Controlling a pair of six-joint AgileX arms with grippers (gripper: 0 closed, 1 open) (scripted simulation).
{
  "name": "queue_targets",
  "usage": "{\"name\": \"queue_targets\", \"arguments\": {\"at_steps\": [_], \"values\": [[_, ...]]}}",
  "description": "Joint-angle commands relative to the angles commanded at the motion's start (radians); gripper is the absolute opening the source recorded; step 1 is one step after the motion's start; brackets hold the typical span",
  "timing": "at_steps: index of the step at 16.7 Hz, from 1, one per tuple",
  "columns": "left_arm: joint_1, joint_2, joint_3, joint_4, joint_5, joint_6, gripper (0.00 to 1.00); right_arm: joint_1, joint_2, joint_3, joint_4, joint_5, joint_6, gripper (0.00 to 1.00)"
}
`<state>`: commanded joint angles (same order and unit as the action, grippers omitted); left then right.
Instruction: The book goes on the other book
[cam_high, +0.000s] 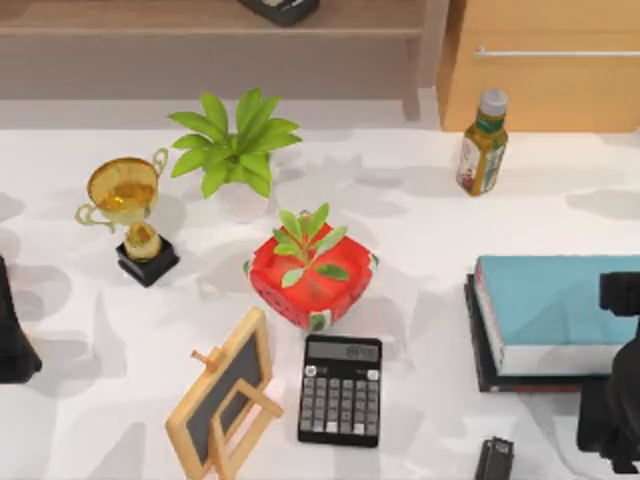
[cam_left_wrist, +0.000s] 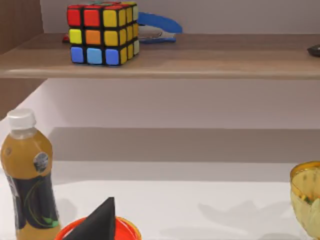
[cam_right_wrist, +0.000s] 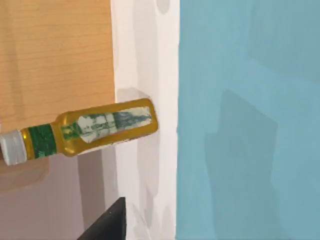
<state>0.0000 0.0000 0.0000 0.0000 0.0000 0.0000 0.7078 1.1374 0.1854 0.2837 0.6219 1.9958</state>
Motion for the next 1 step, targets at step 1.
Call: {"name": "queue_targets", "arguments": {"at_steps": [1], "values": [[0.0, 0.0, 0.0, 0.0, 0.0, 0.0, 1.0, 0.0, 0.0, 0.0, 0.0, 0.0, 0.0, 1.0]]}}
